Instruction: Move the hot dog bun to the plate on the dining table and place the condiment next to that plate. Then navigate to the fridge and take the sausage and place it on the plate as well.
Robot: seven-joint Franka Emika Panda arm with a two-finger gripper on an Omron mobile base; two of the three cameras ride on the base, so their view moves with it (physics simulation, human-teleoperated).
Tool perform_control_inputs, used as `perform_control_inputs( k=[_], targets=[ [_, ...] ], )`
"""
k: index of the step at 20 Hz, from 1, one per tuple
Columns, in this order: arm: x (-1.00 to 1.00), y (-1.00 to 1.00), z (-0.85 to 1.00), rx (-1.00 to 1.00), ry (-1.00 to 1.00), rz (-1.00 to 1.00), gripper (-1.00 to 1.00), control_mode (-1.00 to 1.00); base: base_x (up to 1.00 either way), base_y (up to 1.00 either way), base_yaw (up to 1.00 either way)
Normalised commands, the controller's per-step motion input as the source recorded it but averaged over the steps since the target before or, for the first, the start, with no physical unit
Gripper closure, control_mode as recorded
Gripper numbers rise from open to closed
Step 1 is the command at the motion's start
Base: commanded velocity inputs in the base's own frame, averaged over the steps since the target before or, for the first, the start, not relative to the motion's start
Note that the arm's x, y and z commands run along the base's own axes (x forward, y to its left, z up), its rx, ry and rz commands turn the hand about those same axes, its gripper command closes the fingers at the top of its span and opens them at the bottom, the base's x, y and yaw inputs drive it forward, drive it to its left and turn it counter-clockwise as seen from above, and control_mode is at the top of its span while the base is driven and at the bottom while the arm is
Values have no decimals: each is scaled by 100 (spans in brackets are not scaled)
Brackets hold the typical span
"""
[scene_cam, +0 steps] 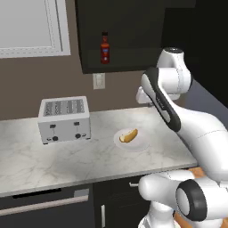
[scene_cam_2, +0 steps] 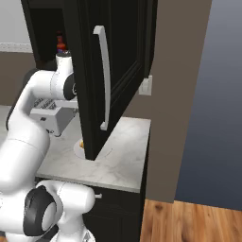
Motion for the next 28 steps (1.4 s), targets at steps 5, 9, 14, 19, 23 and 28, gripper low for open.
perform_control_inputs(
  k=[5, 9, 14, 19, 23, 28],
  targets=[
    [-47, 7, 0, -4, -23, -10, -100, -100, 0, 0, 0],
    [-63, 31, -31, -2, -28, -71, -100, -100, 0, 0, 0],
    [-31, 18, -38, 21, -1, -62, -100, -100, 0, 0, 0],
    [-4, 0, -20, 37, 5, -31, -100, -100, 0, 0, 0],
    [4, 0, -43, 24, 1, -22, -100, -100, 0, 0, 0],
    [36, 5, -42, 3, 0, -13, -100, -100, 0, 0, 0]
  ],
)
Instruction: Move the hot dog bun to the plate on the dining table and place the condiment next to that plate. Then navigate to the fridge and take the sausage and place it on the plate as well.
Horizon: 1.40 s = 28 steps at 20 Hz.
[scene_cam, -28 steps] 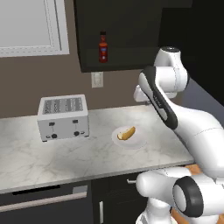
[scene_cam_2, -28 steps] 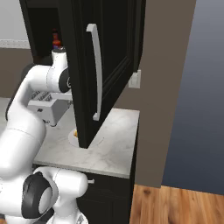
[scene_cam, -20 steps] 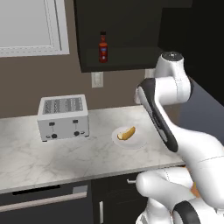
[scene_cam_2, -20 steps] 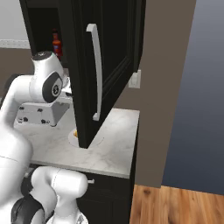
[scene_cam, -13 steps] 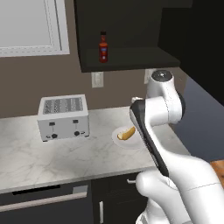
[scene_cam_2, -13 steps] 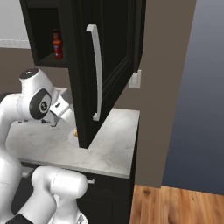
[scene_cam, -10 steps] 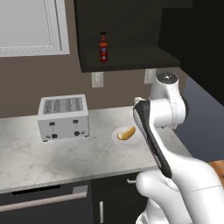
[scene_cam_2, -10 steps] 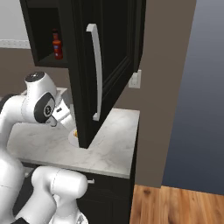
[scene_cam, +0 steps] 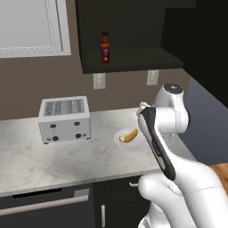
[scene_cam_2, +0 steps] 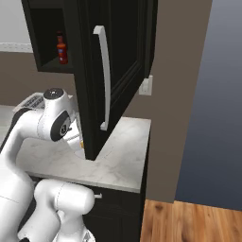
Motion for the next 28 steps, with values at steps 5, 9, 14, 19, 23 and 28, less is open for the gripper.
perform_control_inputs(
  k=[5, 9, 14, 19, 23, 28],
  targets=[
    [59, 4, -33, 0, 4, -3, -100, -100, 0, 0, 0],
    [76, 0, -26, 3, 19, 1, -100, -100, 0, 0, 0],
    [65, -1, -22, 0, 29, 11, -100, -100, 0, 0, 0],
    [46, 0, -27, 0, 15, 10, -100, -100, 0, 0, 0],
    [19, 2, -35, 0, 3, 2, -100, -100, 0, 0, 0],
    [0, 2, -39, 3, -2, 0, -100, -100, 0, 0, 0]
  ],
)
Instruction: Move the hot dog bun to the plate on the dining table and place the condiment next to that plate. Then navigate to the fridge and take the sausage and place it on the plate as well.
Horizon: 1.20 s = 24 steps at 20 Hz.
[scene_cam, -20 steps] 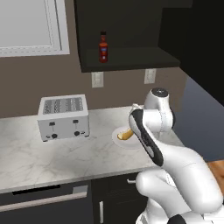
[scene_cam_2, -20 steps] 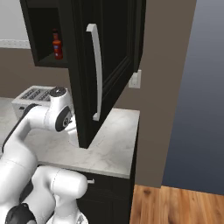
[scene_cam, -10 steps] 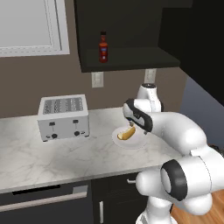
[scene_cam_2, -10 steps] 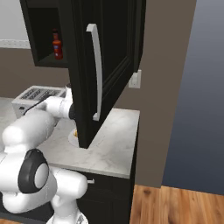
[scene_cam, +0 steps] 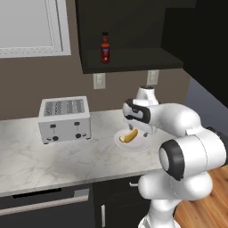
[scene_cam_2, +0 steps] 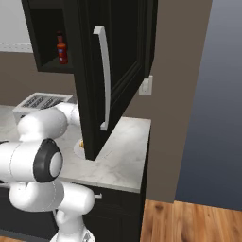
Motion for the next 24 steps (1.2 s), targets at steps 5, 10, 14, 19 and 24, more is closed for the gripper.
perform_control_inputs(
  k=[5, 10, 14, 19, 24],
  targets=[
    [4, 0, -24, 5, 0, 0, -100, -100, 0, 0, 0],
    [14, 0, -16, 1, 0, 0, -100, -100, 0, 0, 0],
    [27, 7, -13, 0, 0, 0, -100, -100, 0, 0, 0],
    [26, 7, -14, 0, 0, 0, -100, -100, 0, 0, 0],
    [17, 6, -21, 1, 0, 0, -100, -100, 0, 0, 0]
  ],
)
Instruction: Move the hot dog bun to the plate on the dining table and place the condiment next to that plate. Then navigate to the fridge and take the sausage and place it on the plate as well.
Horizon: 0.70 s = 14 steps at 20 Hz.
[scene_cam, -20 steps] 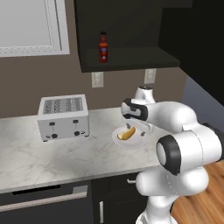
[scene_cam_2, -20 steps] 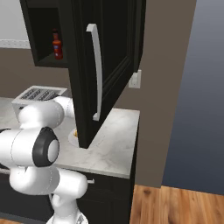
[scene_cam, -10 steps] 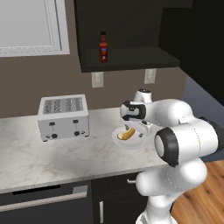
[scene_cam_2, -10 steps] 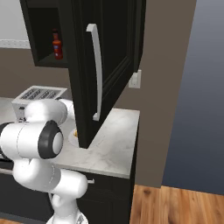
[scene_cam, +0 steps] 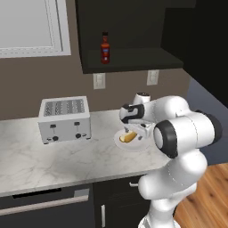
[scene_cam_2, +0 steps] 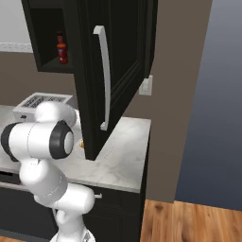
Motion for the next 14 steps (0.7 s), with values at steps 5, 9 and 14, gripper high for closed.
perform_control_inputs(
  k=[5, 9, 14],
  targets=[
    [18, 1, -20, 3, 0, 0, -100, -100, 0, 0, 0],
    [21, 0, -12, 2, 0, 0, -100, -100, 0, 0, 0],
    [22, 0, -19, 1, 0, 0, -100, -100, 0, 0, 0]
  ],
)
